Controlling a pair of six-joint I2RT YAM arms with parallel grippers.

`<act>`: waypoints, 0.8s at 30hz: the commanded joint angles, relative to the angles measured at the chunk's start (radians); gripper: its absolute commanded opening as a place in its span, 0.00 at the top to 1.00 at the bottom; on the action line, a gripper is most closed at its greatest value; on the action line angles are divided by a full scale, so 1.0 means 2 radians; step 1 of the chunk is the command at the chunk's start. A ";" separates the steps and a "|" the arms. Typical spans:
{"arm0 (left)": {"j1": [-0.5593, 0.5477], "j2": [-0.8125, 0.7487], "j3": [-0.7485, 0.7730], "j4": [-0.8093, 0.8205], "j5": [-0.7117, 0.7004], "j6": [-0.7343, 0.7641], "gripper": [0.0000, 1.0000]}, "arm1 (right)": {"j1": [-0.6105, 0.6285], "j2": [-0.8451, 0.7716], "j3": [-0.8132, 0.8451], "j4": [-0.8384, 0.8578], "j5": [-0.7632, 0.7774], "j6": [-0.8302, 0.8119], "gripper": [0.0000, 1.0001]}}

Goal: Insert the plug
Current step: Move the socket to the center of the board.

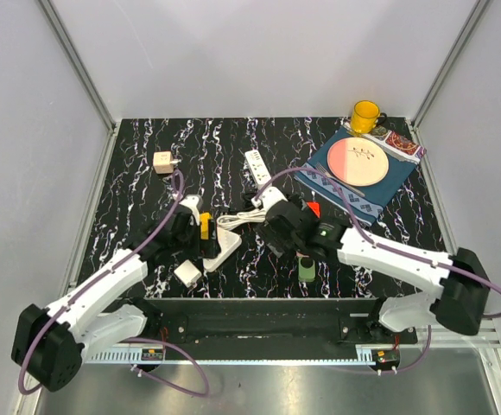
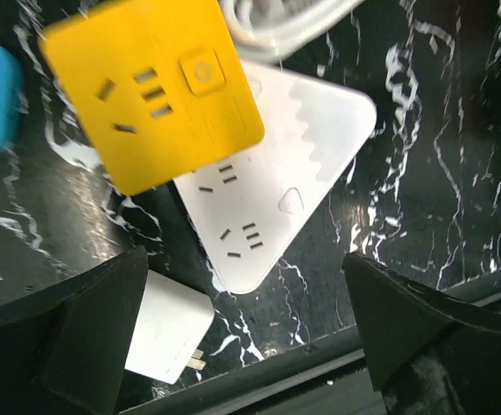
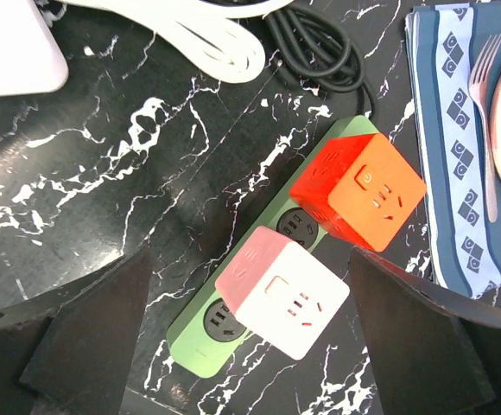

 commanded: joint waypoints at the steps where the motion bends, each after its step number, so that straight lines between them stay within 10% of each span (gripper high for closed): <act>1: -0.014 0.035 -0.007 0.028 0.058 -0.027 0.01 | -0.013 -0.057 -0.021 0.037 -0.017 0.028 0.00; 24: -0.131 0.255 0.148 0.178 0.096 -0.098 0.01 | -0.038 -0.205 -0.100 0.054 0.018 0.063 0.00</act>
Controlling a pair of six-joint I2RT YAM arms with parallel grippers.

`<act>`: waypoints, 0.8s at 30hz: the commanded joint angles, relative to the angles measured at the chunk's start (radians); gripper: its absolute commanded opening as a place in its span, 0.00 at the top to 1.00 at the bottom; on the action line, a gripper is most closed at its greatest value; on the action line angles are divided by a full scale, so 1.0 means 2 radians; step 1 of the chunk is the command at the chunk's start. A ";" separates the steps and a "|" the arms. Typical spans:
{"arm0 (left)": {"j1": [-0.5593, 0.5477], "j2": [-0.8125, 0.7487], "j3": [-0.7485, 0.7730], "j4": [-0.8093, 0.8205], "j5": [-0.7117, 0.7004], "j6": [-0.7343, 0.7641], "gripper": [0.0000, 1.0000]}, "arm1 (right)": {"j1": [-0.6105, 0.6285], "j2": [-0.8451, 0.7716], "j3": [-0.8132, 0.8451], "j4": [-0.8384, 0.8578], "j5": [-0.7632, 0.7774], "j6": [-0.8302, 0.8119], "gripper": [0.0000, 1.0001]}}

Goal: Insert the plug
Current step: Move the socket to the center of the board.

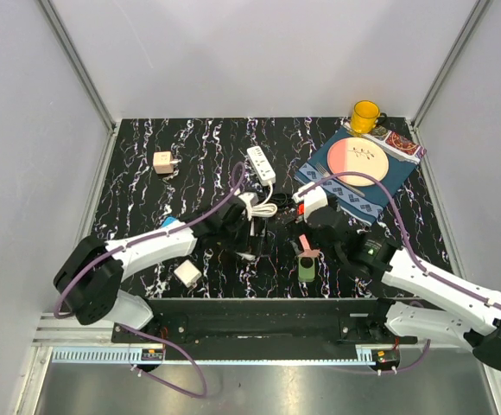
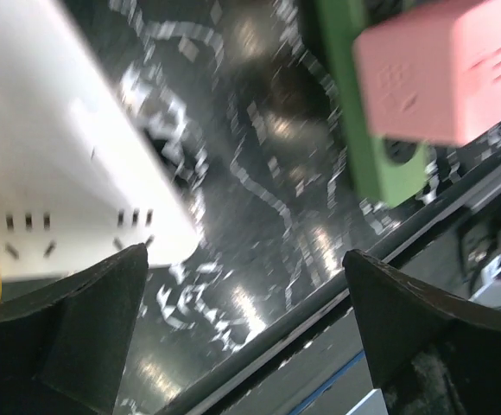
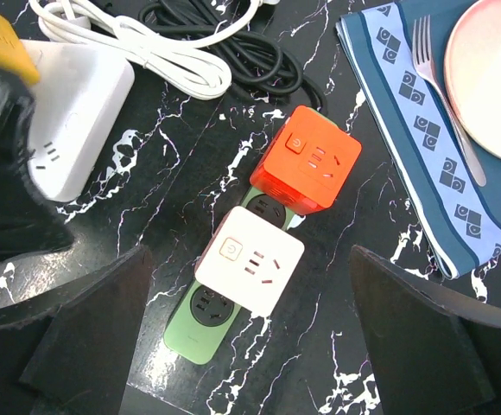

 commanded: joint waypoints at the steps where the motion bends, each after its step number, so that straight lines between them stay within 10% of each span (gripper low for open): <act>1: -0.001 0.013 0.058 0.067 0.001 -0.019 0.01 | -0.004 -0.021 -0.007 0.020 0.013 0.015 0.00; 14: 0.015 -0.206 -0.013 -0.047 -0.201 -0.037 0.01 | -0.008 0.028 0.011 0.026 -0.077 0.026 0.00; 24: 0.137 -0.292 -0.048 -0.129 -0.261 -0.016 0.01 | -0.008 0.078 0.031 0.049 -0.127 0.032 0.00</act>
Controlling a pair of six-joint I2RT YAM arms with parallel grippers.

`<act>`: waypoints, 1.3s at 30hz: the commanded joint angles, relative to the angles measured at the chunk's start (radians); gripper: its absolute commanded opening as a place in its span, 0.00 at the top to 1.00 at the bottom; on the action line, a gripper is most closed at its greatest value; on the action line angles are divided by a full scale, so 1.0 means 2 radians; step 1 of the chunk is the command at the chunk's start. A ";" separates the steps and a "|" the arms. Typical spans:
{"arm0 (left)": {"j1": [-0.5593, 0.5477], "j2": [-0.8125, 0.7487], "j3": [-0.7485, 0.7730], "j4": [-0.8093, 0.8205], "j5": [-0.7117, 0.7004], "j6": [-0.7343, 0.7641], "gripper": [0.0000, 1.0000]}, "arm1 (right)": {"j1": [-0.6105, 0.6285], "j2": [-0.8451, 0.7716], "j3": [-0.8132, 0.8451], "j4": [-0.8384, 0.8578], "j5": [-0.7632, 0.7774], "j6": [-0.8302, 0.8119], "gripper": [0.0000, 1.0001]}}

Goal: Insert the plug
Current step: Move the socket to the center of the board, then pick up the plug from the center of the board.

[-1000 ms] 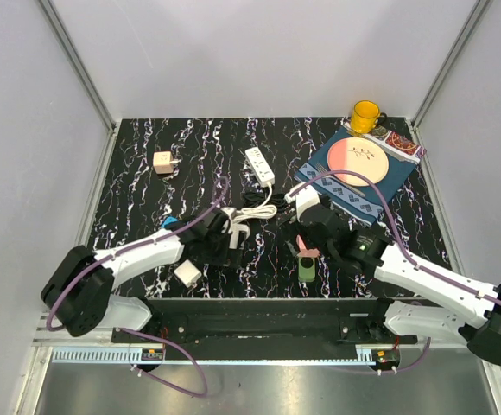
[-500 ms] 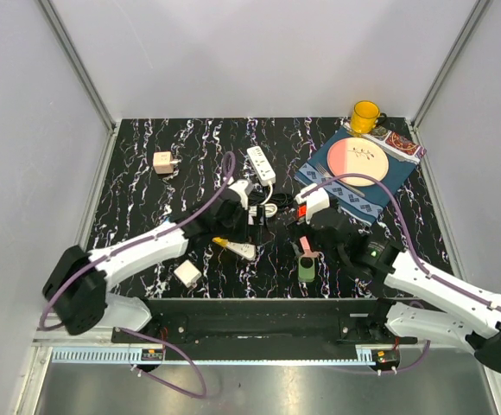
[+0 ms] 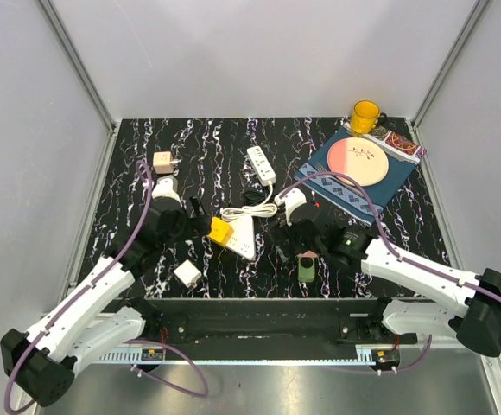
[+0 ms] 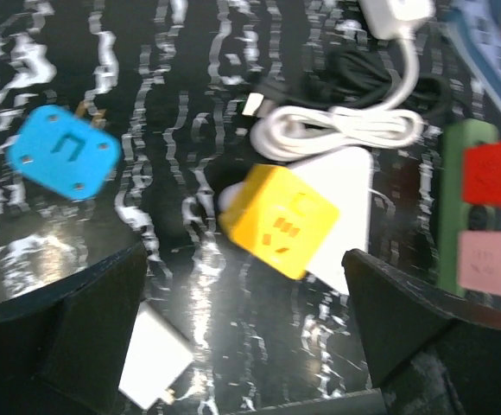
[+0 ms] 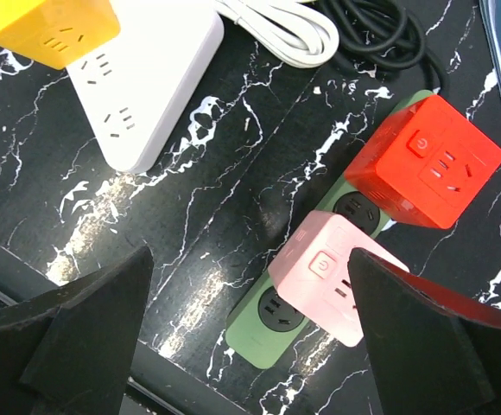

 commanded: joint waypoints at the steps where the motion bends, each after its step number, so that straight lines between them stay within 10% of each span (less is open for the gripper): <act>1: 0.045 0.006 -0.010 -0.030 -0.041 0.018 0.01 | -0.002 0.004 0.026 0.031 -0.031 0.008 0.00; 11: 0.168 0.116 0.042 -0.010 0.009 0.127 0.01 | -0.003 -0.013 -0.002 0.039 -0.038 -0.001 0.02; 39: 0.206 0.373 0.140 -0.014 0.058 0.247 0.02 | -0.005 -0.029 -0.056 0.079 -0.064 -0.038 0.03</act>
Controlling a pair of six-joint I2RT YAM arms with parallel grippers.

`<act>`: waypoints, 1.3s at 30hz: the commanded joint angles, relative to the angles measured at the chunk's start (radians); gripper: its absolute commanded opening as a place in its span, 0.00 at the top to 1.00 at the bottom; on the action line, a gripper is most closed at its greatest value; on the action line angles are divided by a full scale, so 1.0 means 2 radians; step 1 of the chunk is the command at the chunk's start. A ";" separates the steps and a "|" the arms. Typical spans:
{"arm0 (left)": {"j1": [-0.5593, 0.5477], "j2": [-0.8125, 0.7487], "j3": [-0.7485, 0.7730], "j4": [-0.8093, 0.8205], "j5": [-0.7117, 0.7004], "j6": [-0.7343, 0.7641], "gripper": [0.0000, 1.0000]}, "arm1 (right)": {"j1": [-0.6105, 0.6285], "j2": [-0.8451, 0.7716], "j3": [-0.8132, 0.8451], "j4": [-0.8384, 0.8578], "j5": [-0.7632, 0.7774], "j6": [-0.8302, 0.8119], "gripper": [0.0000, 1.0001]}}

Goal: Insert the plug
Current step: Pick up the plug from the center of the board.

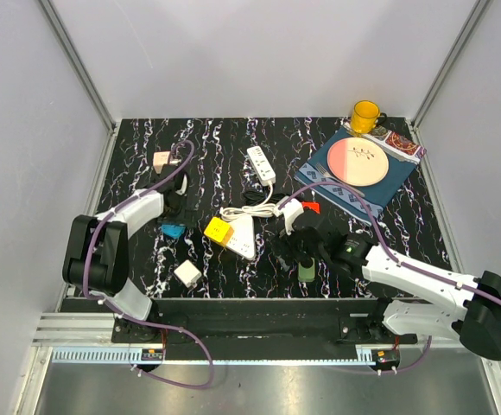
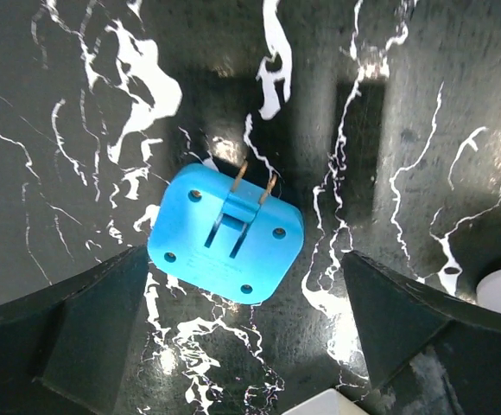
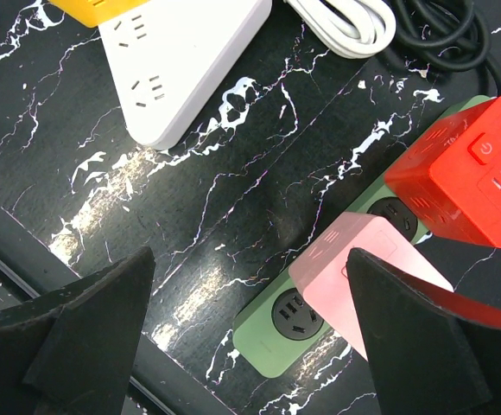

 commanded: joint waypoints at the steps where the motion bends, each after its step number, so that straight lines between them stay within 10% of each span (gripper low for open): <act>1: 0.024 -0.006 0.041 0.011 0.014 -0.013 0.01 | -0.003 -0.016 0.000 0.022 -0.005 -0.002 0.03; 31: 0.087 0.280 0.380 0.109 -0.094 -0.031 0.02 | -0.005 -0.026 -0.011 0.010 -0.014 0.042 0.02; 39: 0.091 0.295 0.395 0.096 -0.087 -0.009 0.19 | -0.005 -0.019 -0.006 0.004 -0.010 0.040 0.02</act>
